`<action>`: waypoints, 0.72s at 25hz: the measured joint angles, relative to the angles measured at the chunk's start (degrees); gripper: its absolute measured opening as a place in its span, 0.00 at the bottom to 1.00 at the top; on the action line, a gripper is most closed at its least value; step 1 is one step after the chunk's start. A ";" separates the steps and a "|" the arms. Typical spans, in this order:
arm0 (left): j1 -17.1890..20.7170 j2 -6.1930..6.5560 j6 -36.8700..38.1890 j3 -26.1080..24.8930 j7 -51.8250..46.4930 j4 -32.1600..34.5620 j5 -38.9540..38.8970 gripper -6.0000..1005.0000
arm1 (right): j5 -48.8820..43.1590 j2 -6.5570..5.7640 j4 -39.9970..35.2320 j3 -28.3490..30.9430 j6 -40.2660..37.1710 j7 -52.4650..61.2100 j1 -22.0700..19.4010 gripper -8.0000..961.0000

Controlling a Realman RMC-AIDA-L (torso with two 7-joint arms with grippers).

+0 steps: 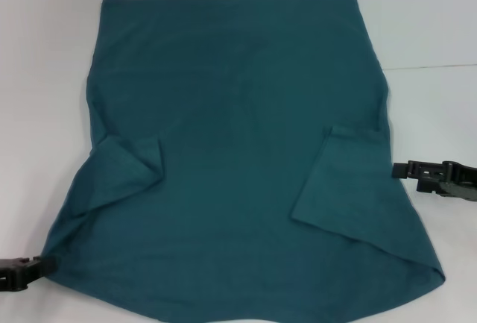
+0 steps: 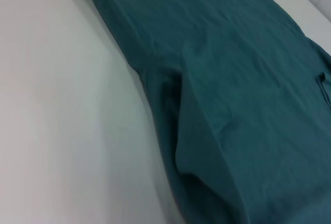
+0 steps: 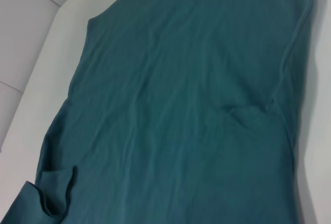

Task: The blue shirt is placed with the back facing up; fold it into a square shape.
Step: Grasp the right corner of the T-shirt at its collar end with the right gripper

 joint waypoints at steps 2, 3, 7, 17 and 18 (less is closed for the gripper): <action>-0.15 0.00 0.02 0.00 0.01 0.00 -0.04 0.07 | -0.05 0.09 0.00 -0.08 0.14 0.00 0.26 0.95; -0.18 0.00 0.05 0.00 0.03 0.03 -0.04 0.07 | -0.08 0.12 0.00 -0.10 0.15 0.00 0.28 0.95; -0.29 0.00 0.08 0.00 0.04 0.06 -0.05 0.07 | -0.15 0.12 0.00 -0.14 0.47 0.02 -0.01 0.95; -0.34 -0.09 0.00 0.15 0.03 0.09 -0.05 0.07 | -3.28 0.76 0.29 -0.14 0.95 0.10 -0.17 0.95; -0.36 -0.08 -0.01 0.17 0.00 0.09 -0.05 0.07 | -3.35 0.85 0.26 -0.14 0.99 0.10 -0.17 0.95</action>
